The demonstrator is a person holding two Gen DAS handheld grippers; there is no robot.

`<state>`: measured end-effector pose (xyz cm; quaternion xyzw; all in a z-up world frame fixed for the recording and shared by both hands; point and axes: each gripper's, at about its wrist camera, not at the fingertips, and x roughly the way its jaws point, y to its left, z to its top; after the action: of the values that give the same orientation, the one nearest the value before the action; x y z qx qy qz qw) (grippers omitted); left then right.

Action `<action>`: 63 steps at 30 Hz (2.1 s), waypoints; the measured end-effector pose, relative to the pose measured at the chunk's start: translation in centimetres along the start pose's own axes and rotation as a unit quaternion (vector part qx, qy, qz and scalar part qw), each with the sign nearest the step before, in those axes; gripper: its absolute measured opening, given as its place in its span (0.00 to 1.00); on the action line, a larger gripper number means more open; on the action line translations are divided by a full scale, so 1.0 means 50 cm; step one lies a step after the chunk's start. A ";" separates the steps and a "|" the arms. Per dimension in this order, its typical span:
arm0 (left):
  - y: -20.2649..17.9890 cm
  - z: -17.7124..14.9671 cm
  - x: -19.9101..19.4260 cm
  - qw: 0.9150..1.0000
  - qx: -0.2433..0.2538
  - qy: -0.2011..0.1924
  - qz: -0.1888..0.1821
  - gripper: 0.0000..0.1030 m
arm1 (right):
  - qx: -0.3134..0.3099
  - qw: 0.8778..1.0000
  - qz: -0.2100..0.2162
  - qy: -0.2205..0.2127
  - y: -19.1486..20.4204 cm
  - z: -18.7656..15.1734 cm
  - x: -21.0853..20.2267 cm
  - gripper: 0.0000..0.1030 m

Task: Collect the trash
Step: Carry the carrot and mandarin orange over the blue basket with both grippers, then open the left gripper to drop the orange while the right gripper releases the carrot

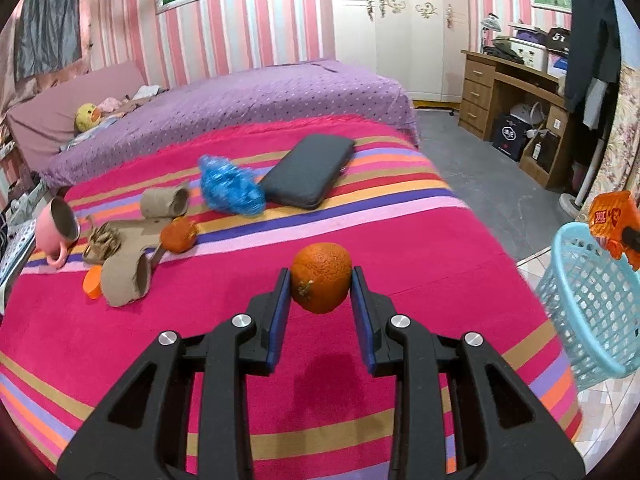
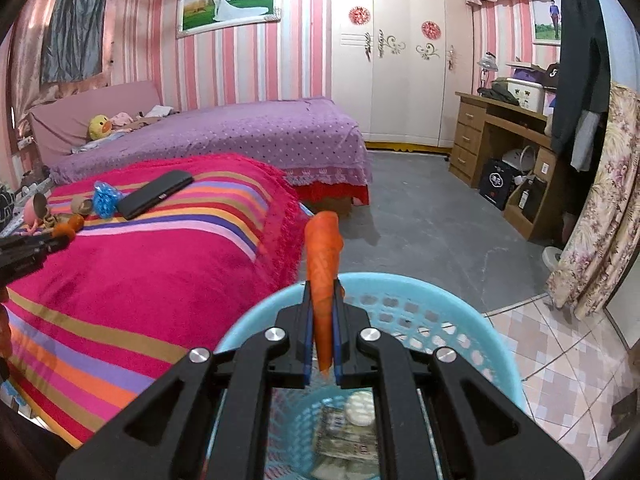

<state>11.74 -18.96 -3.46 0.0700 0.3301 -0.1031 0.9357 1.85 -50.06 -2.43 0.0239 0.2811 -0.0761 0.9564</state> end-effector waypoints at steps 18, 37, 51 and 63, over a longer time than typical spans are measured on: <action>-0.381 -0.001 -0.014 0.987 0.082 -0.015 -0.134 0.28 | 0.033 0.999 -0.035 0.013 -0.145 -0.041 -0.020 0.07; -0.496 0.011 0.017 0.984 0.098 0.010 -0.149 0.66 | 0.047 0.998 -0.034 0.017 -0.185 -0.063 -0.013 0.07; -0.348 0.033 0.020 0.995 0.059 -0.015 -0.078 0.87 | 0.040 0.997 -0.039 0.054 -0.167 -0.069 0.033 0.21; -0.211 0.041 -0.007 0.998 0.023 -0.024 -0.044 0.91 | 0.073 0.992 -0.095 0.041 -0.142 -0.033 0.029 0.92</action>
<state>10.19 -29.53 -2.34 0.0748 0.3082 -0.1534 0.9359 1.06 -57.10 -4.62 0.0702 0.3145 -0.1857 0.9283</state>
